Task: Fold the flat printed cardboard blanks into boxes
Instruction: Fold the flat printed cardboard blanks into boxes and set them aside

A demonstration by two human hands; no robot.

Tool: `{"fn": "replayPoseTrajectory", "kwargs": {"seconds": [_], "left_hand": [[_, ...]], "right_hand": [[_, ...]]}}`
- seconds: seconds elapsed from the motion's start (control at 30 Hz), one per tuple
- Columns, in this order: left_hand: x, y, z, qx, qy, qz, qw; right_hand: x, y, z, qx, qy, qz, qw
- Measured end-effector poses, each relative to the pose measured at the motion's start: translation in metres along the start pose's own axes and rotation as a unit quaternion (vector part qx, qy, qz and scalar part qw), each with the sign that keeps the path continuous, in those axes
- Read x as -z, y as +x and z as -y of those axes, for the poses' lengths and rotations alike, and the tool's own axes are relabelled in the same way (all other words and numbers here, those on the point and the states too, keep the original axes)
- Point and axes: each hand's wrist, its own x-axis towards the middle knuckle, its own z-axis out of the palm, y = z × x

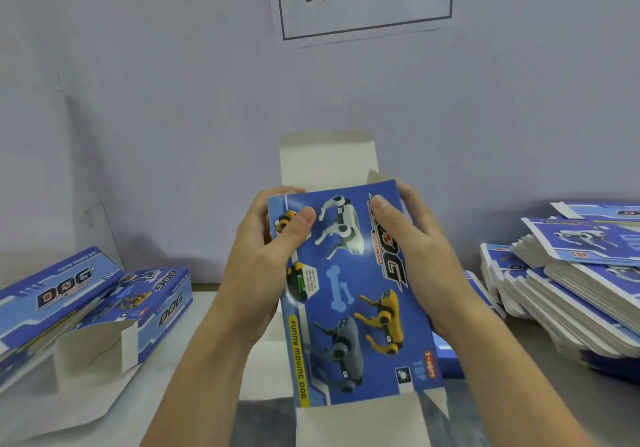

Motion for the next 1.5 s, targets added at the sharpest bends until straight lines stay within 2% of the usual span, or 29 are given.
{"fn": "replayPoseTrajectory", "kwargs": {"seconds": [0.13,0.27,0.5,0.67,0.9,1.03,1.13,1.2,1.3,1.4,1.5], "left_hand": [[-0.011,0.001,0.011,0.016,0.009,-0.080,0.997],[-0.019,0.001,0.020,0.017,0.106,-0.167,0.980],[-0.022,0.000,0.011,0.035,0.113,-0.138,0.983],[-0.018,0.001,0.007,0.052,0.100,-0.142,0.983],[-0.012,0.004,0.002,0.069,0.068,-0.102,0.990],[-0.016,0.001,0.004,0.005,0.038,-0.169,0.985],[-0.019,-0.002,0.003,0.005,0.011,-0.186,0.983],[-0.019,-0.003,0.003,-0.010,0.036,-0.157,0.987],[-0.016,-0.001,0.006,-0.029,0.096,-0.087,0.991],[-0.013,-0.001,0.007,0.003,0.095,-0.058,0.994],[-0.014,-0.002,0.008,-0.002,0.089,-0.049,0.995]], "right_hand": [[0.000,-0.004,-0.008,-0.013,-0.015,0.008,1.000],[0.002,0.005,-0.006,-0.056,-0.067,0.000,0.996],[-0.001,0.001,-0.007,-0.096,-0.014,-0.069,0.993],[0.001,0.002,-0.015,-0.096,0.007,-0.060,0.994],[-0.005,0.002,-0.011,-0.091,0.009,-0.019,0.996],[-0.005,-0.003,-0.011,-0.104,0.050,-0.033,0.993],[-0.004,-0.006,-0.012,-0.076,0.100,-0.043,0.991],[-0.007,-0.007,-0.013,-0.044,0.097,-0.058,0.993],[-0.009,-0.007,-0.011,0.020,0.025,-0.054,0.998],[-0.007,-0.006,-0.011,0.020,0.003,-0.069,0.997],[-0.006,-0.006,-0.012,0.016,-0.009,-0.081,0.997]]}}
